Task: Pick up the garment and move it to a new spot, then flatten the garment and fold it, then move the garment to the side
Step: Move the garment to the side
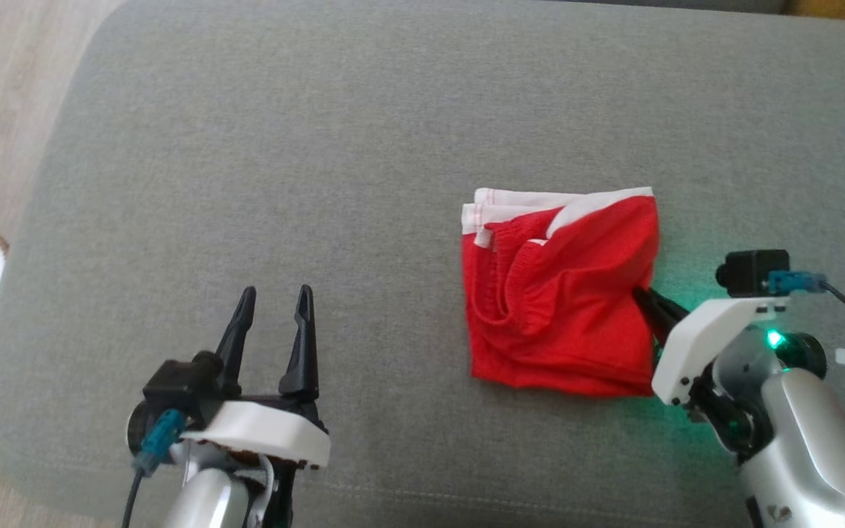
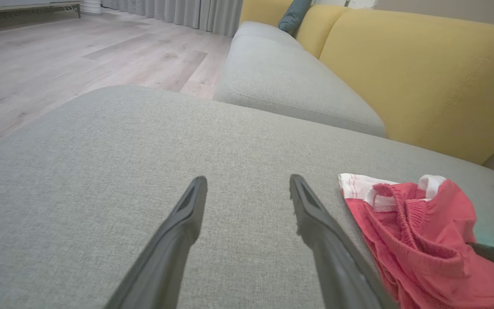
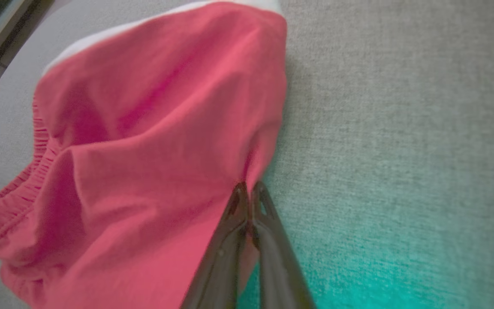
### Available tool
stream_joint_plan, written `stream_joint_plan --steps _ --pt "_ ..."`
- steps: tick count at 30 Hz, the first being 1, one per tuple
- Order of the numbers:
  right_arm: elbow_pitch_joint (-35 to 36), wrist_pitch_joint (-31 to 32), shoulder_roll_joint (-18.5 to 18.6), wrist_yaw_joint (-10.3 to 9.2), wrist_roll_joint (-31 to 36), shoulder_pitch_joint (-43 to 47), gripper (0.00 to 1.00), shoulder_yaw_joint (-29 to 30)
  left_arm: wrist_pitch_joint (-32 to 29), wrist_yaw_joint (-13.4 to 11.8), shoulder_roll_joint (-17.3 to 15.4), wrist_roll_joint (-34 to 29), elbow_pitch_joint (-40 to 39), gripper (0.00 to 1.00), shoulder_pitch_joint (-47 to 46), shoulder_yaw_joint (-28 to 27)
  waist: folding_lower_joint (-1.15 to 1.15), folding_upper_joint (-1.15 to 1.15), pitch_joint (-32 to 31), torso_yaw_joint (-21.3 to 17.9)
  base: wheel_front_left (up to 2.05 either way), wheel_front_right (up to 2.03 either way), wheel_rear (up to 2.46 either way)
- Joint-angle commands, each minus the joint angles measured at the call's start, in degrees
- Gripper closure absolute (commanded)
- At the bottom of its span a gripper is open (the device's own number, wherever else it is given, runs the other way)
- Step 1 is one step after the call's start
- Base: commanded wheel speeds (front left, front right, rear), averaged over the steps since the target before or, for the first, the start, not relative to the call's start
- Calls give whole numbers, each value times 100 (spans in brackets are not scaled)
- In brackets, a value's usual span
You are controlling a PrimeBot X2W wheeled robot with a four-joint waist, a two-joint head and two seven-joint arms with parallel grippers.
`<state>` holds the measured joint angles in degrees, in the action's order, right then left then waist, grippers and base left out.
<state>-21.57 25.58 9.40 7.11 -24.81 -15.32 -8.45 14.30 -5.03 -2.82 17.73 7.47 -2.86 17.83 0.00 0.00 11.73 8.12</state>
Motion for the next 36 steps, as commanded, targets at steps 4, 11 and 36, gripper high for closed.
stream_joint_plan --steps 4,11,36 --pt "78 -278 82 37 -26 -357 100 -248 70 33 -6 -114 -169 0 -254 -191 0 0 41 -238 0 0 0" --pt "166 -476 456 37 204 -547 100 -147 70 108 -6 -271 -221 0 -310 -207 0 0 154 -866 0 0 0" --pt "582 -985 360 37 732 -1033 100 312 70 301 -190 -752 -315 0 -898 -123 0 0 934 -2594 0 0 0"
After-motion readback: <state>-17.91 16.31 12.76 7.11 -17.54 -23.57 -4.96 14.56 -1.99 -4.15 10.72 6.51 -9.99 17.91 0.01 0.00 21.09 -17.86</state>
